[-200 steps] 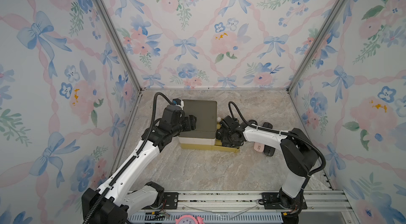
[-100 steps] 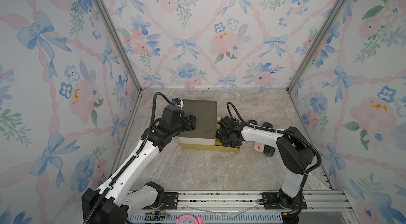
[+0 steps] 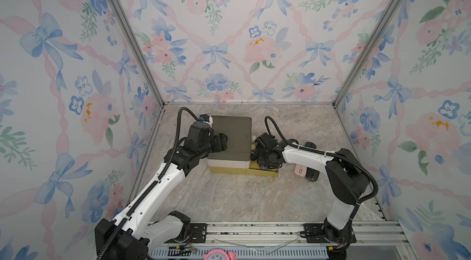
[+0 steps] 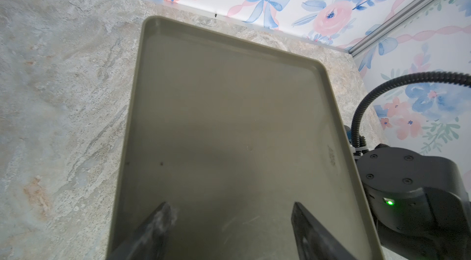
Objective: Take the mice out of the drawer
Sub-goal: Pick up the mouse from the drawer, then place the mouse at the center of the board.
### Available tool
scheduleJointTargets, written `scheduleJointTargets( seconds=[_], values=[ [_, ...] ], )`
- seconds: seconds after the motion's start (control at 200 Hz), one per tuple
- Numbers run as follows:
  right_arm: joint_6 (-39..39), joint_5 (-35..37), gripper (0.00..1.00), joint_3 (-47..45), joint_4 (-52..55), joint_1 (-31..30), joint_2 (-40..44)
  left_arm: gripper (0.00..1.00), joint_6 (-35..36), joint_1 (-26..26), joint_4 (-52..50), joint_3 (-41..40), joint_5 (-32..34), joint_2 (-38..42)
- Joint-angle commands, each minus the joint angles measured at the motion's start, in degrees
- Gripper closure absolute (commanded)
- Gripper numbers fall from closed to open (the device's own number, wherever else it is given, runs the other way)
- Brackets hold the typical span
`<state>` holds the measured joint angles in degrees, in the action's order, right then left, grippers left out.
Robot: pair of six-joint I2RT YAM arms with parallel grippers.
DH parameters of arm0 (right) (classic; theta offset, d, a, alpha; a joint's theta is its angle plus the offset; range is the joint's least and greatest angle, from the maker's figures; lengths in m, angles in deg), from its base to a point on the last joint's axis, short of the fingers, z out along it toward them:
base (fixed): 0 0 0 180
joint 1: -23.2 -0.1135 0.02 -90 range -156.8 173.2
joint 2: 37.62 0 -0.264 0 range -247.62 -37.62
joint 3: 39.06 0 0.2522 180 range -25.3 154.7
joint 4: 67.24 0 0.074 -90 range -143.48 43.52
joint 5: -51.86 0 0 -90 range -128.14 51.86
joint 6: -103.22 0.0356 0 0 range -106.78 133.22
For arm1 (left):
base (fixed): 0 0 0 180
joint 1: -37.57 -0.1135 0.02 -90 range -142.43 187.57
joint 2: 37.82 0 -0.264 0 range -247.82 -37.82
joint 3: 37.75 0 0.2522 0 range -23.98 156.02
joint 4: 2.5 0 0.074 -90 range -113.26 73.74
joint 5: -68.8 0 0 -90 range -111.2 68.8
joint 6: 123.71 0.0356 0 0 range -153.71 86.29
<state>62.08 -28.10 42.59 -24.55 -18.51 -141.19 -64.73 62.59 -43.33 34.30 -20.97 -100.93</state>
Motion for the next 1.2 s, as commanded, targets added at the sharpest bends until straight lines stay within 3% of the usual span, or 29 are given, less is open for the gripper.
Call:
scheduleJointTargets(
  seconds=[0.0,0.235,0.575,0.875,1.195],
  values=[
    [-0.29,0.09,0.41,-0.55,1.27,1.12,3.03,0.23,0.36,-0.67,-2.29,-0.54,0.79,-0.02],
    [-1.91,-0.72,0.42,-1.14,2.76,2.21,8.45,0.23,0.89,-0.82,-2.38,-0.29,0.47,0.96],
    [-7.90,-4.98,0.42,-6.50,11.60,8.05,23.98,0.19,1.17,-0.71,-2.84,2.15,-3.47,4.15],
    [-7.82,-7.52,0.42,-19.54,16.01,9.16,32.57,0.16,-0.88,4.17,-2.99,1.85,-6.39,7.20],
    [-4.38,-5.31,0.41,-30.05,10.05,5.99,31.14,0.15,-3.19,8.35,-2.82,0.24,-4.54,7.03]
  ],
)
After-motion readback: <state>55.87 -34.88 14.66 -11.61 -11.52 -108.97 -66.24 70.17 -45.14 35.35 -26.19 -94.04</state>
